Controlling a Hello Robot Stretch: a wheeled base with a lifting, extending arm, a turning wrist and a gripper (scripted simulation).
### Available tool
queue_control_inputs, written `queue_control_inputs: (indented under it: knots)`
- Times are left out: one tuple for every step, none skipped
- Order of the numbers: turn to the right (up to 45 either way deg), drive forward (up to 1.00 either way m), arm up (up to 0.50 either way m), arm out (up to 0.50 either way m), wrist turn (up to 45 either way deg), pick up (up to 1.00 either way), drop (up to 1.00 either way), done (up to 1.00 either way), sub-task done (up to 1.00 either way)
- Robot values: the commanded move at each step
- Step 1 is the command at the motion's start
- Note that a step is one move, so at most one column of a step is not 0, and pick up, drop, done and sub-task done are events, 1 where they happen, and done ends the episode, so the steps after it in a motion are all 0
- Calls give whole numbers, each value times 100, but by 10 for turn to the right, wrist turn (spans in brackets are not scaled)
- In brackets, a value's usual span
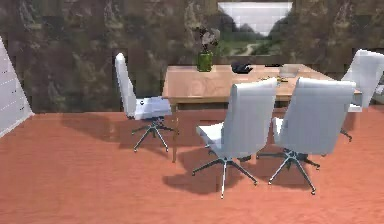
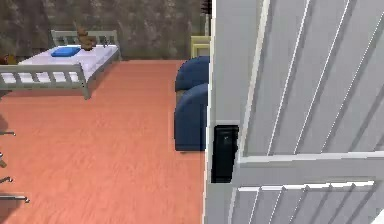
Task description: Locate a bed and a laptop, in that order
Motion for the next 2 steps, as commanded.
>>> queue_control_inputs:
  knots:
    - [450, 0, 0, 0, 0, 0, 0, 0, 0]
    - [60, 0, 0, 0, 0, 0, 0, 0, 0]
